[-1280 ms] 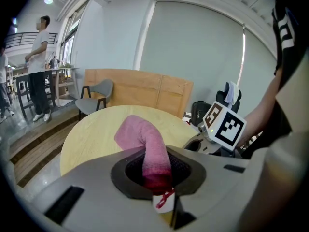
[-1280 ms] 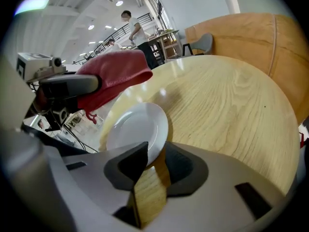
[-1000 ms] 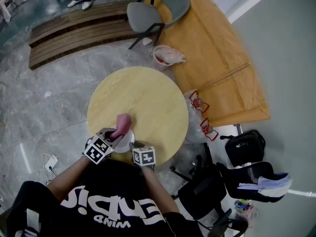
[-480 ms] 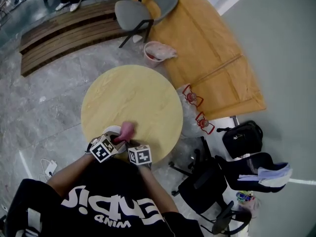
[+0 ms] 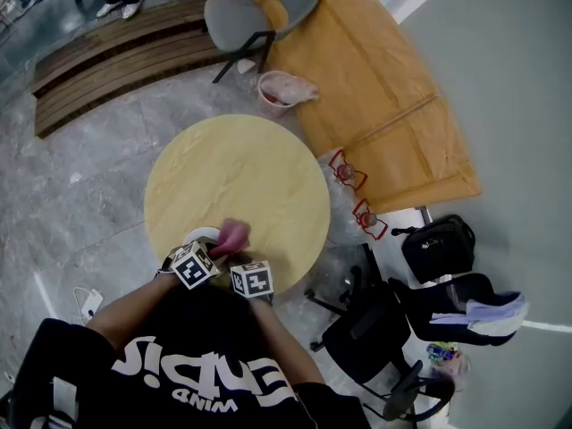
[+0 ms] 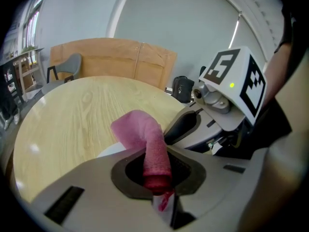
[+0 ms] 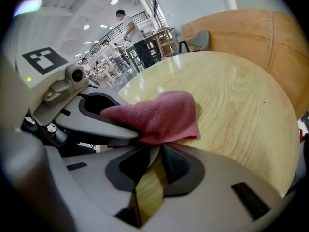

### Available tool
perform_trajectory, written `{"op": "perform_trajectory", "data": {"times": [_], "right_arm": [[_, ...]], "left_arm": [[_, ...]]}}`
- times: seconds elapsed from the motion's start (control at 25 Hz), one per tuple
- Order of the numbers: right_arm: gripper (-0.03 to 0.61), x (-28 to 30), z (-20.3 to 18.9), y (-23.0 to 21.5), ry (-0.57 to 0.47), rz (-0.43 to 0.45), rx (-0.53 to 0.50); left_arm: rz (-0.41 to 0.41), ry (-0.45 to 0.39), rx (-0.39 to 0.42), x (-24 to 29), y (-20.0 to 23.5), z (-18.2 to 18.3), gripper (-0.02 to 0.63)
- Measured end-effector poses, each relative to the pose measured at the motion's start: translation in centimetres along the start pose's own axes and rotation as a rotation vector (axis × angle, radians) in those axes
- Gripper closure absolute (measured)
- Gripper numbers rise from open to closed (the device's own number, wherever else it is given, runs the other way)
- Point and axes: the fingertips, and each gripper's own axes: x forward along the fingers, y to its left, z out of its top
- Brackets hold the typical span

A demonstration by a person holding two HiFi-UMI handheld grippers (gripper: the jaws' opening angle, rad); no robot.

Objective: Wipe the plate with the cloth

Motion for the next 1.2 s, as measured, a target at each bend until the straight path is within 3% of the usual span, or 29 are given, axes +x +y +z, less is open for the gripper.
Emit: {"op": "perform_trajectory", "data": {"times": [0.28,0.64,1.2], "right_arm": [[0.485,0.0,0.2,0.2,-0.003,0.006,-0.003],[0.485,0.0,0.2,0.1,-0.009,-0.002,-0.016],[0.485,-0.1,0.0,0.2,-0.03,-0.005,-0.011]], "left_arm": [[0.034,0.069,0.003,0.6,0.7,-1.2,0.563],[0.066,0.075,0.017,0.6,1.1,-1.4,0.563],[0.125,0.066,-0.073,-0.8,2.8,-2.3,0.563]]}}
